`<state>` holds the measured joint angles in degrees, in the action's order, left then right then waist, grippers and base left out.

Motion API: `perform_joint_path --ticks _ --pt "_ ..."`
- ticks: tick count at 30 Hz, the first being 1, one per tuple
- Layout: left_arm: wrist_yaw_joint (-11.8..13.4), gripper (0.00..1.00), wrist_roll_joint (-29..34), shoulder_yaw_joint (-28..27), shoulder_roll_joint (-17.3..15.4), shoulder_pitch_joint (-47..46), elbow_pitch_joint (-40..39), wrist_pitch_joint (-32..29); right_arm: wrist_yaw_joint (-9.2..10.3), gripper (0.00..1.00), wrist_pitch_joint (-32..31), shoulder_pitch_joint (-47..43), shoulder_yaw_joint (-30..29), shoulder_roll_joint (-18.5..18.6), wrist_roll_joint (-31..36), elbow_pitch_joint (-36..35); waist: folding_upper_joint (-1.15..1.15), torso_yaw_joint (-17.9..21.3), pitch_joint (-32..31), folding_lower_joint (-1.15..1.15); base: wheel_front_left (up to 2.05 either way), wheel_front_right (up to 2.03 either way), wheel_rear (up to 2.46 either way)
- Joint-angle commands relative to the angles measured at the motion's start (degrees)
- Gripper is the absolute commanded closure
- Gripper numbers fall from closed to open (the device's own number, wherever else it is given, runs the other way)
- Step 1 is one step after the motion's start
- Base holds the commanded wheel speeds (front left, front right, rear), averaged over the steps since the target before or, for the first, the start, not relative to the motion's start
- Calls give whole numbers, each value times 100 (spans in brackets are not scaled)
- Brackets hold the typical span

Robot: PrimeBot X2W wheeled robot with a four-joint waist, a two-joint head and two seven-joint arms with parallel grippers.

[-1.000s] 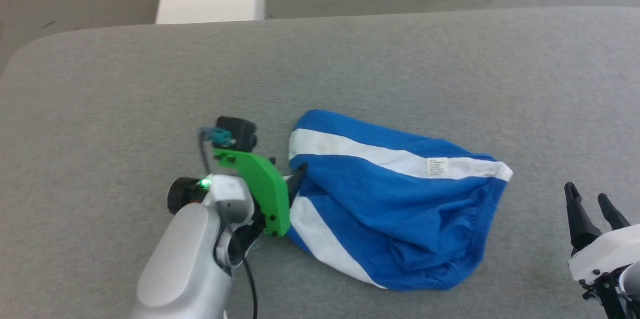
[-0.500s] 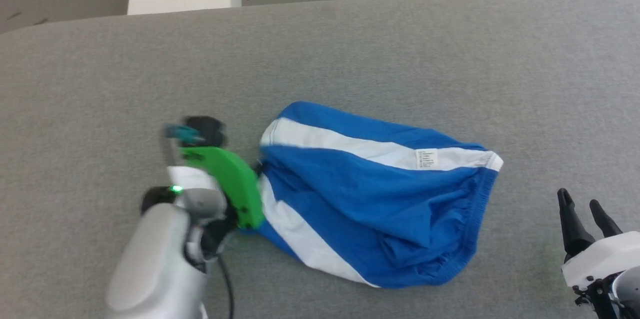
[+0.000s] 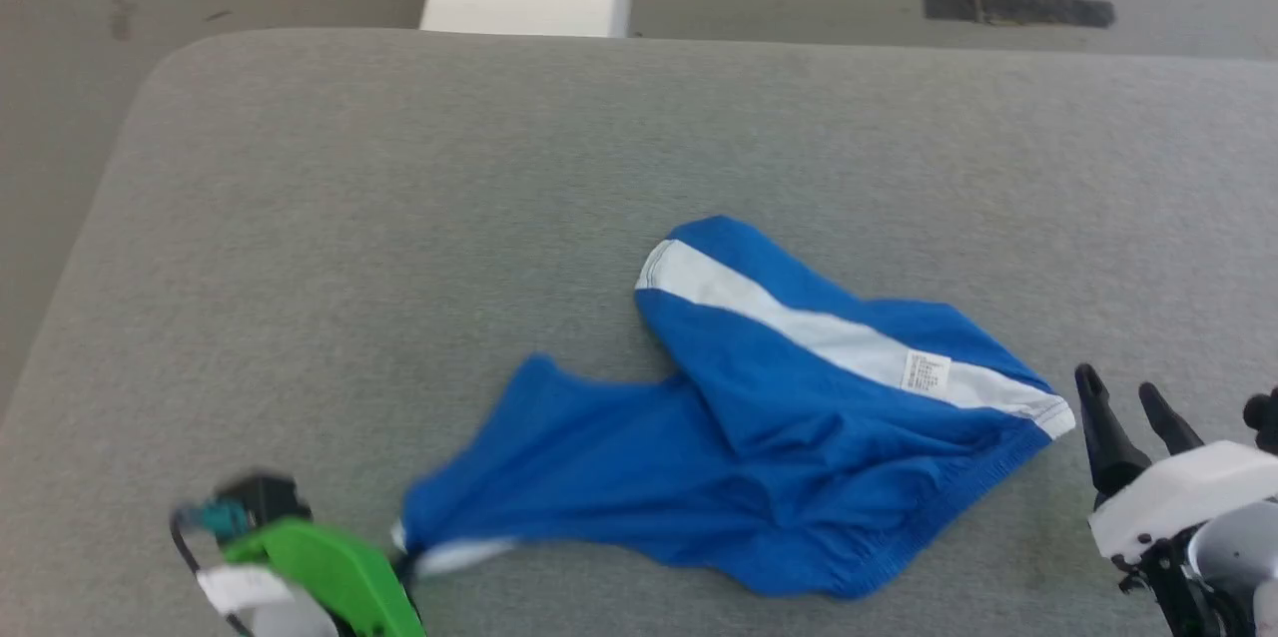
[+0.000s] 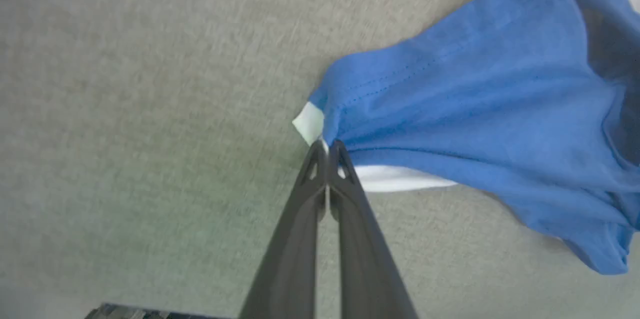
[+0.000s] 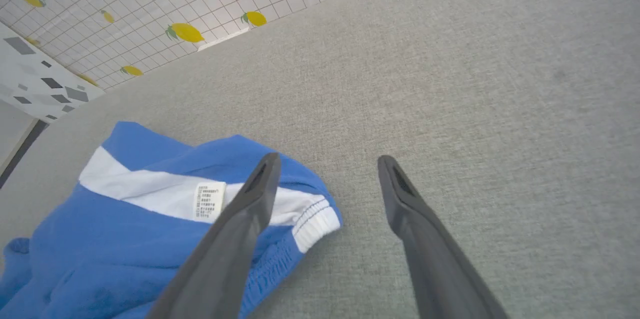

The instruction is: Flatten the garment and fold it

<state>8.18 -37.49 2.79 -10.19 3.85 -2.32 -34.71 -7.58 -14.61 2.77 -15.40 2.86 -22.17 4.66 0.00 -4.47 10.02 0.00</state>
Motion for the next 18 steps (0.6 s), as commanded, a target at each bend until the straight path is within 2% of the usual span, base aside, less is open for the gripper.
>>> perform_joint_path --ticks 1,2,3,4,8,10,13,18 --pt "34 100 -132 16 92 177 -54 -92 9 0 0 109 31 1 26 25 0 -181 -95 0 0 0 0" --pt "30 100 -227 4 157 248 -107 -104 9 0 0 127 45 1 27 34 0 -188 -96 0 0 0 0" --pt "3 31 -325 -18 211 296 -167 -92 9 0 -1 144 61 1 28 49 0 -188 -97 0 0 0 0" --pt "-12 0 -390 -59 246 301 -228 -48 9 0 1 153 75 1 30 63 0 -183 -102 0 0 0 0" --pt "-55 0 -289 -327 204 -41 -637 475 9 0 25 126 104 1 26 125 0 -98 -136 0 0 0 0" --pt "-174 0 -69 -297 53 -371 -785 677 9 0 38 106 88 1 32 150 0 -24 -134 0 0 0 0" --pt "-418 0 242 -39 -104 -1041 -794 837 9 0 57 96 94 1 26 171 0 148 -81 0 0 0 0" --pt "-820 0 383 642 10 -2133 -21 617 9 0 105 148 134 1 -14 196 0 519 82 0 0 0 0"
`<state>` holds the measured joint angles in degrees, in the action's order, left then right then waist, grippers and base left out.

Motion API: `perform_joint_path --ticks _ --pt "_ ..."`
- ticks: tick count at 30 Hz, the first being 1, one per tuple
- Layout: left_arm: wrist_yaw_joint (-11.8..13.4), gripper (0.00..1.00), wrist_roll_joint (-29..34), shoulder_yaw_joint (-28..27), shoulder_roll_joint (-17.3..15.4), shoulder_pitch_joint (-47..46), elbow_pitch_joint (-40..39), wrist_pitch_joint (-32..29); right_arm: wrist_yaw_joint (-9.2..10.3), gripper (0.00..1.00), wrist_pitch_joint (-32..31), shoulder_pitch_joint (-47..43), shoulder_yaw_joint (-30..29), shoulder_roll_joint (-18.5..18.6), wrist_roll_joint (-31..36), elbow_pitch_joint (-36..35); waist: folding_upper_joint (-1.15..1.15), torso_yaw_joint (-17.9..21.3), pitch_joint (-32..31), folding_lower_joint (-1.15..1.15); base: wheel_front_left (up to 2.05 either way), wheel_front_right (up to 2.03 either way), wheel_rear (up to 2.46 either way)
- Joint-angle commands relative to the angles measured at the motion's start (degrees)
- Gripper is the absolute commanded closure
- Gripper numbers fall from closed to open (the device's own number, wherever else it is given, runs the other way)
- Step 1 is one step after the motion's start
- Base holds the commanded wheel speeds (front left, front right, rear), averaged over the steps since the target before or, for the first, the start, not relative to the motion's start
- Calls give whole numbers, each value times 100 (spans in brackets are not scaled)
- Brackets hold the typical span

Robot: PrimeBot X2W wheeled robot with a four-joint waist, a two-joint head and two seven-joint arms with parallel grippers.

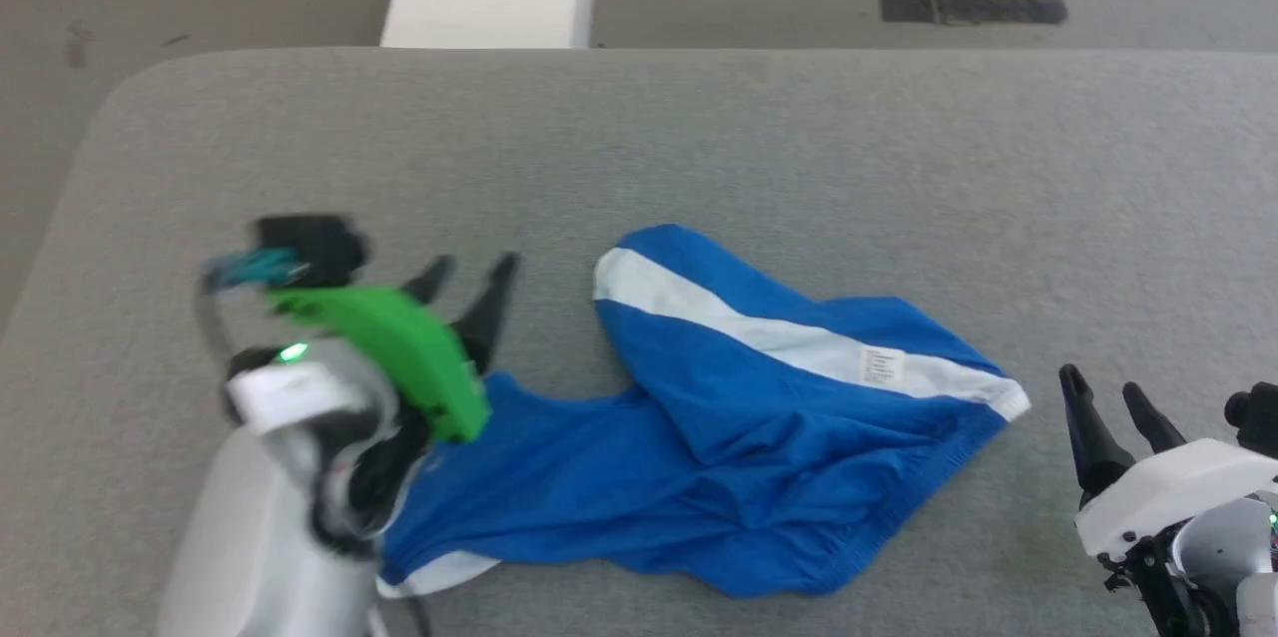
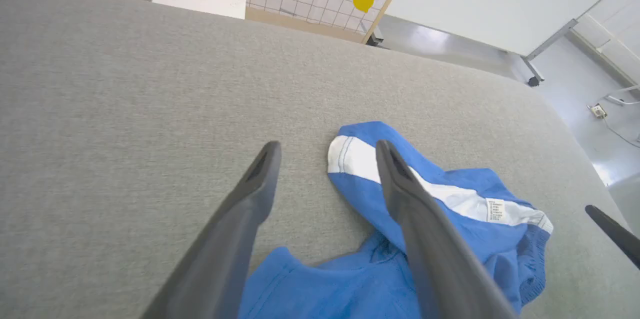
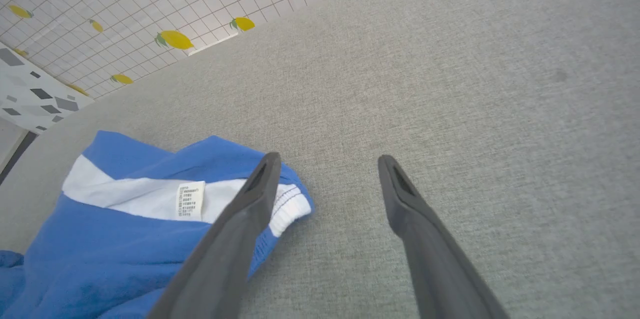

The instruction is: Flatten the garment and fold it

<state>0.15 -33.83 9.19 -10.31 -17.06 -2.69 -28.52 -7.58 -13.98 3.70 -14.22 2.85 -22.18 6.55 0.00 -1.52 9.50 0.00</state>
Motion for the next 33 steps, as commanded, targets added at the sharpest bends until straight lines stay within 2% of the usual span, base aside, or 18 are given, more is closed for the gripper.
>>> perform_joint_path --ticks 1,4,11,12,19,20,21,22,29,33 --pt "-85 0 54 150 43 -233 258 -111 9 0 56 79 42 3 -31 18 0 337 186 0 0 0 0" --pt "-224 0 242 457 77 -735 944 -229 9 0 122 113 82 3 -78 58 0 609 332 0 0 0 0" --pt "-291 0 646 697 -44 -1444 2145 -149 9 0 314 106 123 3 -168 139 0 1057 658 0 0 0 0" --pt "-293 0 746 758 -103 -1594 2502 -136 9 0 399 116 161 3 -214 174 0 1142 757 0 0 0 0" --pt "-13 0 945 775 -203 -1674 3073 -102 9 0 506 167 226 3 -231 252 0 1150 823 0 0 0 0" --pt "-23 14 903 766 -180 -1667 3127 -107 9 0 511 179 234 3 -226 261 0 1128 815 0 0 0 0" --pt "-51 86 864 766 -156 -1664 3157 -110 9 0 513 184 237 3 -219 265 0 1101 809 0 0 0 0" --pt "-80 100 811 761 -127 -1658 3187 -122 9 0 512 191 238 3 -214 268 0 1062 799 0 0 0 0" --pt "-169 100 315 410 40 -1593 2947 189 9 0 456 189 176 3 -121 251 0 709 637 0 0 0 0" --pt "-145 100 15 78 84 -1399 2464 528 9 0 403 203 167 3 -69 199 0 534 509 0 0 0 0"
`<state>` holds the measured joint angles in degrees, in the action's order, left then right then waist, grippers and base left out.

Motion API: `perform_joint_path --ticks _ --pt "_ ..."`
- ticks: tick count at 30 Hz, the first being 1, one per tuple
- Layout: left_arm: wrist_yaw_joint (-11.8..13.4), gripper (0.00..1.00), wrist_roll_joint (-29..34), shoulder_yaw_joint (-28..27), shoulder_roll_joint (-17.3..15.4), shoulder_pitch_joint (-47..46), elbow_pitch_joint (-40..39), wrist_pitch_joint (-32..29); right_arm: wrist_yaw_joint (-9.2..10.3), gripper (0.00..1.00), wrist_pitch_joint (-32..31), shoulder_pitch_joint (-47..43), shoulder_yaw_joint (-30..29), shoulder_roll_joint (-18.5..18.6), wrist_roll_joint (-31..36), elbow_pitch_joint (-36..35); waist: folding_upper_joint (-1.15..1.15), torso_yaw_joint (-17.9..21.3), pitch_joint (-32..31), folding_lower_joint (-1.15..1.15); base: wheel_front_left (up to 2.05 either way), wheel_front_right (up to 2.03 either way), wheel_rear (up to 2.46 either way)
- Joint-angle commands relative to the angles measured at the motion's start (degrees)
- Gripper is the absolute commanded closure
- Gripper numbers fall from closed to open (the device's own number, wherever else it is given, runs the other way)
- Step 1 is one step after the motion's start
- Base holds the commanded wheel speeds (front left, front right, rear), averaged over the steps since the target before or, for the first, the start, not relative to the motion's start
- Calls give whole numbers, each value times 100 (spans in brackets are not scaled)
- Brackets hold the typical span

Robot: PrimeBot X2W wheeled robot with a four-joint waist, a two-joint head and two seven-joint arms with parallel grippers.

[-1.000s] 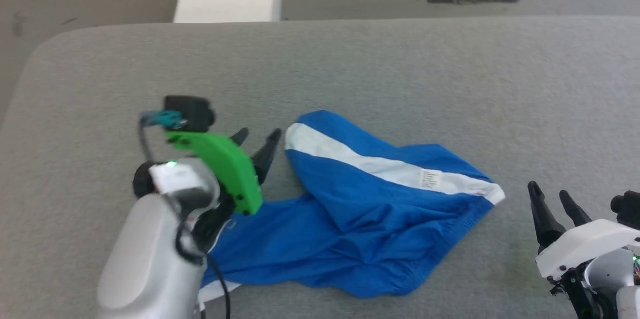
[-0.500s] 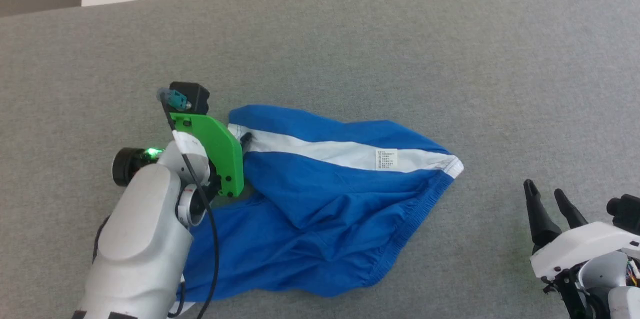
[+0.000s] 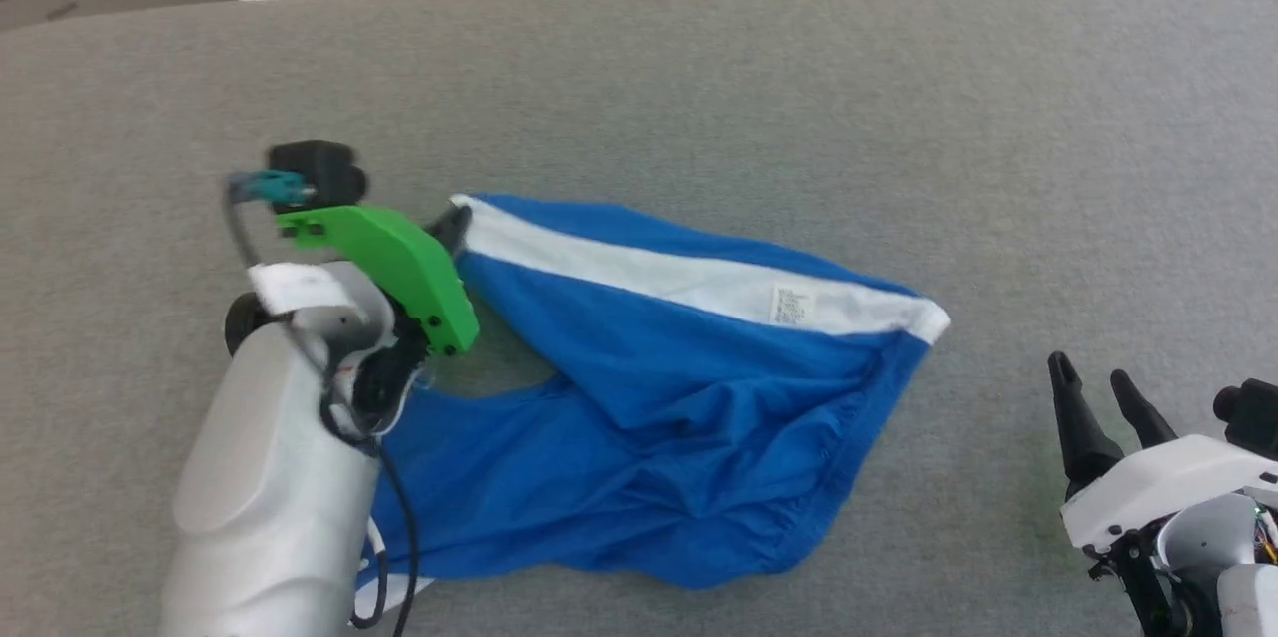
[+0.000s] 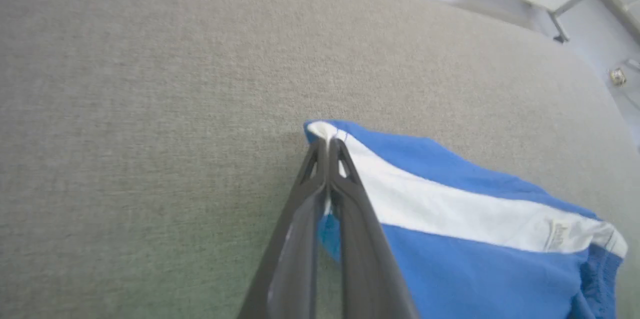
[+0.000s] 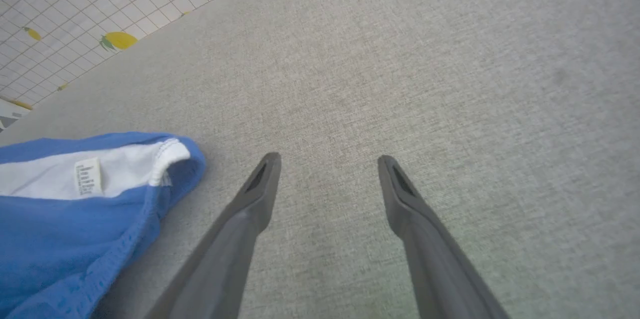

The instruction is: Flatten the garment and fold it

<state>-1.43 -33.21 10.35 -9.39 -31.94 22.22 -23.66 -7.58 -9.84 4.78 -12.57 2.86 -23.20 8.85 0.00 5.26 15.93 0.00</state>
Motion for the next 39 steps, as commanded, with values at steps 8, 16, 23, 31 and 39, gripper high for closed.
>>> perform_joint_path --ticks 8,16,23,31,39 --pt "200 100 -378 -390 50 1177 -1175 344 9 0 -254 56 223 1 197 -381 0 -313 -254 0 0 0 0" --pt "319 100 -460 -305 217 1793 -1864 395 9 0 -1244 616 1011 1 604 -626 0 -328 -61 0 0 0 0" --pt "340 100 -449 -227 226 1764 -1975 356 9 0 -1971 1259 1244 1 831 -37 0 -443 75 0 0 0 0" --pt "321 100 -437 -172 206 1736 -1973 372 9 60 -1992 1419 1361 1 678 176 0 -499 102 0 0 0 0" --pt "296 100 -435 -138 194 1755 -1973 435 9 100 -1764 1492 1466 1 658 191 0 -464 14 0 0 0 0"
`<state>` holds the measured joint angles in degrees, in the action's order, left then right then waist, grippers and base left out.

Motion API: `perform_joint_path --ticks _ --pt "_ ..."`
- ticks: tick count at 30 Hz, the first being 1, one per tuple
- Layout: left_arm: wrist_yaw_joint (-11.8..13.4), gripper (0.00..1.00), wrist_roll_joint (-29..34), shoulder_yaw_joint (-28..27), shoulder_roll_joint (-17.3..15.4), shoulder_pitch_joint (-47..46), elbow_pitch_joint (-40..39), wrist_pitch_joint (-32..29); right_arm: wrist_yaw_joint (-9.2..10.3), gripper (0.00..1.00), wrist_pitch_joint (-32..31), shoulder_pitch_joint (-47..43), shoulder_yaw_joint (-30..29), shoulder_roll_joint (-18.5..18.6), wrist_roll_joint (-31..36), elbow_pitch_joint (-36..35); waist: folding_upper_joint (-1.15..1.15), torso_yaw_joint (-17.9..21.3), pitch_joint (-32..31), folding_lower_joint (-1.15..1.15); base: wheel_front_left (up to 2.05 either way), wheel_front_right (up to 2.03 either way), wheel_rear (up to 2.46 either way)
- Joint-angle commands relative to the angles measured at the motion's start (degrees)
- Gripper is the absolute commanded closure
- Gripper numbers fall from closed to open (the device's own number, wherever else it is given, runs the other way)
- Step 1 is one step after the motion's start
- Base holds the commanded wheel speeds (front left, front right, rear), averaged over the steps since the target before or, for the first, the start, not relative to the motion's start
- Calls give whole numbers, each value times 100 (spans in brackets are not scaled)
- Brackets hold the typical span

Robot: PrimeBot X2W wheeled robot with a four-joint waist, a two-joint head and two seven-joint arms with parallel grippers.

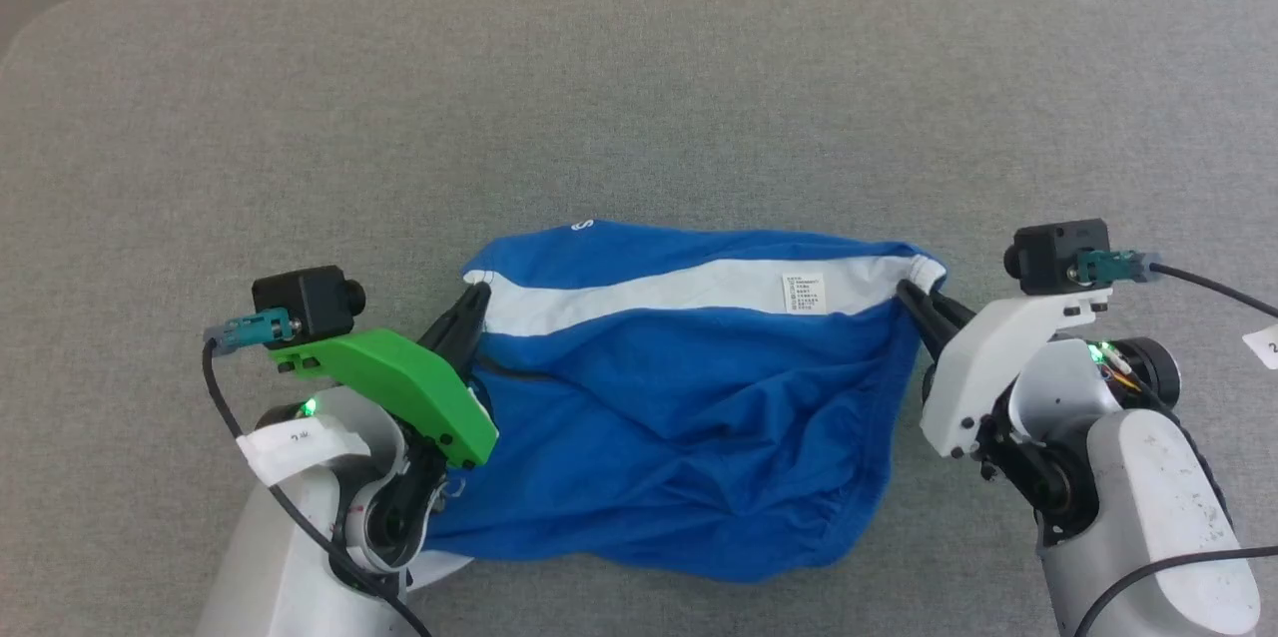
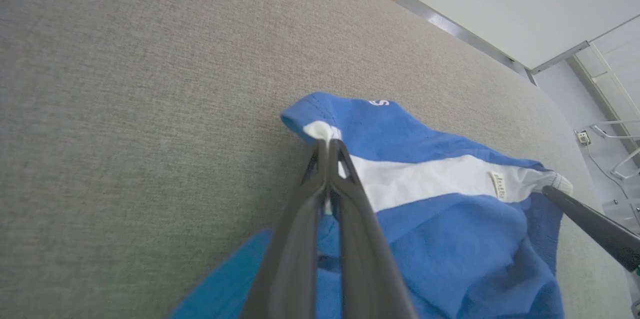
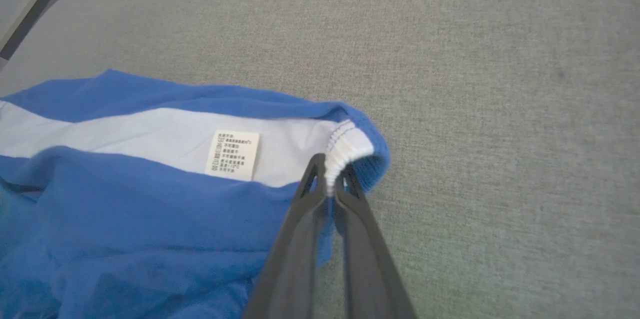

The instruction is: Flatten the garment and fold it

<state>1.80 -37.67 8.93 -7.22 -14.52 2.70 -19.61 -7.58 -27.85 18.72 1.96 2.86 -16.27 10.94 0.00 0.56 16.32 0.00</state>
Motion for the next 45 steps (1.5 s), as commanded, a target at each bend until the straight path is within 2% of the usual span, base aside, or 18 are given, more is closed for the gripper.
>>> perform_joint_path --ticks 1,4,7,11,14,17,22,25,27,32,38,45 --pt "-36 100 -11 -4 -12 5 -26 54 9 100 51 100 19 1 -64 -55 0 9 -65 0 0 0 0" --pt "-48 100 -122 -112 38 -77 -106 194 9 100 -22 172 41 1 -204 -253 0 40 -169 0 0 0 0" --pt "-104 100 -272 -199 57 -358 -131 196 9 100 -360 462 33 1 -430 -483 0 18 -236 0 0 0 0" --pt "-172 100 -406 -365 -87 -1145 33 57 9 100 -1058 1223 25 1 -1251 -669 0 5 -256 0 0 0 0" --pt "-205 100 -330 -430 -345 -1978 311 -115 9 100 -1507 2034 -158 1 -1723 -606 0 -23 -163 0 0 0 0" --pt "-239 100 -201 -487 -606 -2856 646 -204 9 100 -1625 2956 -336 1 -1934 -370 0 -29 2 0 0 0 0" --pt "-180 100 85 -612 -990 -4391 1259 -121 9 100 -1176 4651 -612 1 -1783 497 0 -9 414 0 0 0 0" --pt "-90 100 -19 -824 -982 -5149 1642 35 9 100 -705 5549 -721 1 -1512 1073 0 -17 654 0 0 0 0" --pt "-136 100 224 -753 -1183 -5574 1902 200 9 100 -273 6062 -751 1 -1357 1447 0 -3 794 0 0 0 0" --pt "-242 100 311 -867 -1291 -6311 2438 802 9 100 675 6888 -766 1 -1218 2371 0 29 1046 0 0 0 0" --pt "-562 100 208 -868 -1268 -6313 2891 1220 9 100 1186 6926 -614 1 -1348 3101 0 6 1191 0 0 0 0" --pt "-856 100 8 -693 -1321 -5239 2851 1508 9 100 1492 5954 -170 1 -2128 3070 0 -48 1055 0 0 0 0"
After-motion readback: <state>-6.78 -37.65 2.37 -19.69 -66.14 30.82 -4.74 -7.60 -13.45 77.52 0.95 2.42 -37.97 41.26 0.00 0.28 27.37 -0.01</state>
